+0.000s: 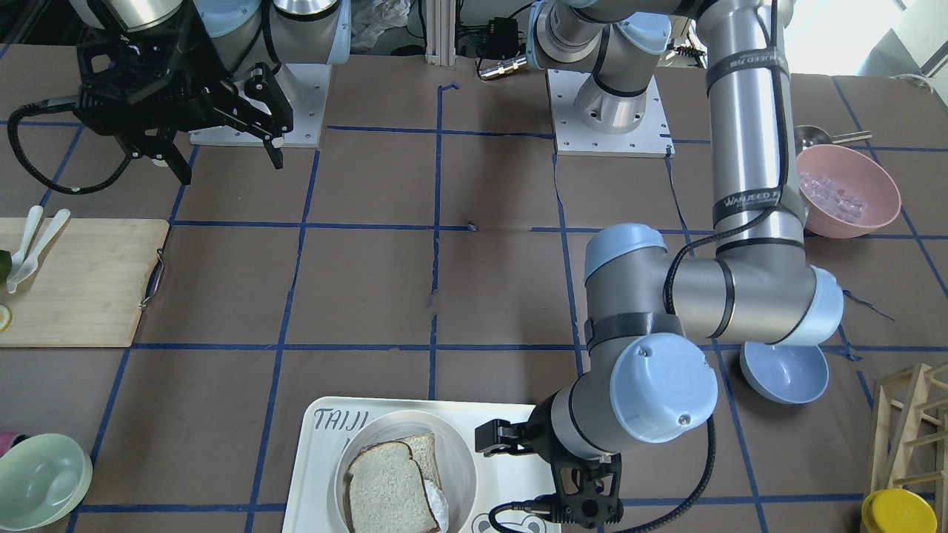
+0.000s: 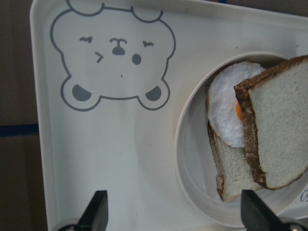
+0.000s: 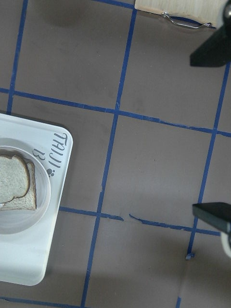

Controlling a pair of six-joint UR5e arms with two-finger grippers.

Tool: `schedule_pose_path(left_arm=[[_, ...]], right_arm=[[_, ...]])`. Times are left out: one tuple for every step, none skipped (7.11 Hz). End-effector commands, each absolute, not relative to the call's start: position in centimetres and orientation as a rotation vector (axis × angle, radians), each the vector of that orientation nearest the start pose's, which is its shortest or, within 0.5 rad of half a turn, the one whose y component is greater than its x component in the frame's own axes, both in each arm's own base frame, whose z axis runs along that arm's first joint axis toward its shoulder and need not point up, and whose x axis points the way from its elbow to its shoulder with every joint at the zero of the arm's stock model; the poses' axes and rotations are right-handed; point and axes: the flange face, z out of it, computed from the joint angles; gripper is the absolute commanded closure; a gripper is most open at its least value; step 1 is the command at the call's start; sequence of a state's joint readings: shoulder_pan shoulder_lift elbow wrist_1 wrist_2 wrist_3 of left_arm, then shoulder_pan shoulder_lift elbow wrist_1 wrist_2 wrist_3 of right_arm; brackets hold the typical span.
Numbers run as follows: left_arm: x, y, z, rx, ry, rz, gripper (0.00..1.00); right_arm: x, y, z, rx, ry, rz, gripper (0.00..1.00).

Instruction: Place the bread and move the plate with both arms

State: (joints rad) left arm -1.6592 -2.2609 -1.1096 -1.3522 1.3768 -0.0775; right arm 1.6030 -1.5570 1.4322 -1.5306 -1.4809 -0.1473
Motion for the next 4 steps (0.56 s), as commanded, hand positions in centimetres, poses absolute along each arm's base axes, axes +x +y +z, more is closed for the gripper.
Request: schedule_pose_path(left_arm=[[-20.0,-68.0,39.0,0.017,3.216,0.192,0.0],[-19.2,-65.4,43.0,0.001,3.211,0.224,0.0],[-17.2,-63.2,46.5,-0.044,3.211,0.237,0.0],[-16.3,-60.9,48.1,-0.069,3.215,0.225,0.0]], right_arm=[[15.8,-49.8,54.7,-0.28,3.04,-0.141,0.0],[15.9,-49.8,54.7,-0.28,3.039,-0.141,0.0],[15.9,-49.9,54.4,-0.277,3.037,-0.134,0.0],[15.9,-50.1,54.1,-0.276,3.039,-0.123,0.0]])
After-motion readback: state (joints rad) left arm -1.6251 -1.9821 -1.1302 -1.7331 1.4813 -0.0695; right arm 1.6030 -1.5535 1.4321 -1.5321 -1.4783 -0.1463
